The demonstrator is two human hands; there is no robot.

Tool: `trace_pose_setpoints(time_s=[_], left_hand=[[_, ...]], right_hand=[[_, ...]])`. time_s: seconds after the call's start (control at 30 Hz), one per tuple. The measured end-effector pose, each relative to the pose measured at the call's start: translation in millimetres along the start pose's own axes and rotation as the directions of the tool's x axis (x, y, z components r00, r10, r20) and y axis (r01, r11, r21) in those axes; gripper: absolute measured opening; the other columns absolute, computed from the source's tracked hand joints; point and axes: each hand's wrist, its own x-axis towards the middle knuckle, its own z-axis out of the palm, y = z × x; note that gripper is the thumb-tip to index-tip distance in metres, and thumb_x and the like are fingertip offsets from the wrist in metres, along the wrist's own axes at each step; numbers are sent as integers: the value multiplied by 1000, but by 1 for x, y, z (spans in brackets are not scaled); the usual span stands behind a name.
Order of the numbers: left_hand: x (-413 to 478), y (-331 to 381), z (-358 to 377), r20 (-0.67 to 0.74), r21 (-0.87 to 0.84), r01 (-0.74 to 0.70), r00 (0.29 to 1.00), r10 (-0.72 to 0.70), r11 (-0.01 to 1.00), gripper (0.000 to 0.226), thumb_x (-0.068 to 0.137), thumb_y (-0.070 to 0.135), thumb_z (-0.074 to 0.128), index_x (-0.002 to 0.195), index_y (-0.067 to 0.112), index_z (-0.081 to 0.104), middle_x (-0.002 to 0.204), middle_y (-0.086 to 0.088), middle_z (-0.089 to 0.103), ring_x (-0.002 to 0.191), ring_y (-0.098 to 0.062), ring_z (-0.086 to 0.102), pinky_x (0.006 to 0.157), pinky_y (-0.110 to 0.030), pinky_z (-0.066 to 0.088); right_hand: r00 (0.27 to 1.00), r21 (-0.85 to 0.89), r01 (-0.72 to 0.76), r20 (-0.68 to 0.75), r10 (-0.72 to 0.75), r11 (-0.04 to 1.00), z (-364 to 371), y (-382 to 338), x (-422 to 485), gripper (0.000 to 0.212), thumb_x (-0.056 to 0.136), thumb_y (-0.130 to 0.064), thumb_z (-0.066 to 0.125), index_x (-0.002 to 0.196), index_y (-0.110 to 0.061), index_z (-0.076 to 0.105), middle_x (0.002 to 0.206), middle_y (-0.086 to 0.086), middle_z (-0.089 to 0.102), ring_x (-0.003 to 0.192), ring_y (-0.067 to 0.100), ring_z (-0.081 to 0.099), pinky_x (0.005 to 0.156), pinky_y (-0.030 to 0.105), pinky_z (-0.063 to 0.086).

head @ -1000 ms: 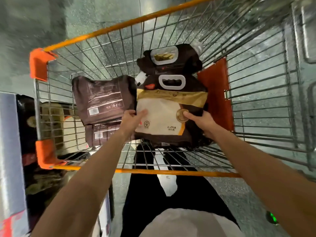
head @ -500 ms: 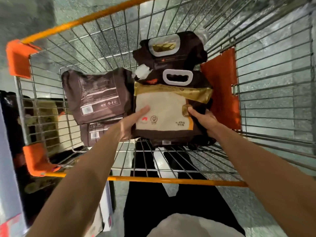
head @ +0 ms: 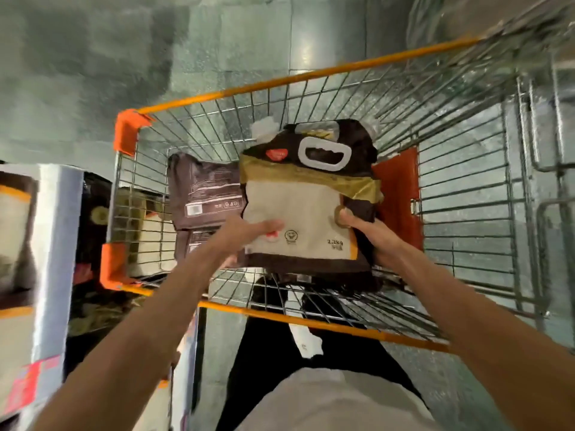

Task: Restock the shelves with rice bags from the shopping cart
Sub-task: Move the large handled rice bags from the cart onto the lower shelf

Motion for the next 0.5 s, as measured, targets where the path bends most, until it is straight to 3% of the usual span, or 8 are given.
trace_pose_setpoints(time_s=[0.07, 0.13, 0.23, 0.3, 0.37, 0.43, 0.5], left_hand=[[-30, 14, -17, -90, 11, -117, 989, 118, 993, 47, 66, 35, 89, 104, 12, 71, 89, 0, 78, 85, -19, 75, 81, -36, 61], [-60, 25, -34, -145, 30, -234, 961, 236, 972, 50, 67, 32, 90, 108, 11, 71, 95, -5, 78, 87, -22, 75, 79, -38, 61], [-111, 33, -63, -298, 51, -334, 894, 333, 941, 46, 60, 29, 94, 97, 11, 75, 89, -6, 78, 82, -18, 75, 75, -32, 59], [-144, 33, -81, -380, 24, -420, 835, 397, 907, 51, 54, 22, 95, 99, 8, 75, 96, -8, 77, 87, -19, 74, 80, -33, 58], [-178, 29, -94, -462, 7, -497, 768, 444, 868, 48, 58, 9, 91, 102, 3, 73, 101, -10, 76, 90, -23, 74, 80, -36, 59], [-204, 24, -104, -508, 4, -561, 712, 485, 828, 46, 63, 9, 88, 105, 1, 73, 106, -14, 75, 99, -35, 71, 88, -47, 57], [-240, 13, -117, -637, 18, -607, 606, 477, 795, 45, 60, 15, 93, 101, 5, 75, 102, -12, 76, 96, -37, 71, 85, -51, 57]], right_hand=[[996, 34, 16, 82, -19, 999, 20, -18, -8, 44, 84, -29, 73, 124, -15, 62, 112, 10, 72, 97, 22, 72, 71, 33, 59], [985, 80, 37, 164, -50, 996, 44, -37, -16, 61, 82, -26, 75, 137, -14, 52, 115, 11, 71, 97, 24, 72, 69, 34, 59], [940, 0, 190, 287, -182, 982, 88, -73, -33, 35, 86, -17, 69, 120, -10, 64, 110, 6, 72, 93, 19, 72, 73, 33, 60], [886, -73, 359, 340, -315, 931, 124, -98, -51, 53, 74, -24, 83, 121, -9, 65, 114, 3, 72, 102, 18, 69, 90, 37, 57], [825, -133, 490, 390, -409, 862, 158, -117, -66, 71, 57, -35, 93, 119, -15, 66, 110, -8, 73, 105, 11, 68, 96, 34, 53], [753, -149, 588, 460, -471, 795, 185, -134, -86, 46, 65, -27, 88, 107, -21, 70, 99, -16, 74, 97, 2, 69, 84, 21, 54], [668, -171, 685, 536, -516, 708, 222, -149, -116, 43, 62, -30, 88, 101, -21, 73, 93, -15, 75, 91, 3, 70, 76, 18, 54]])
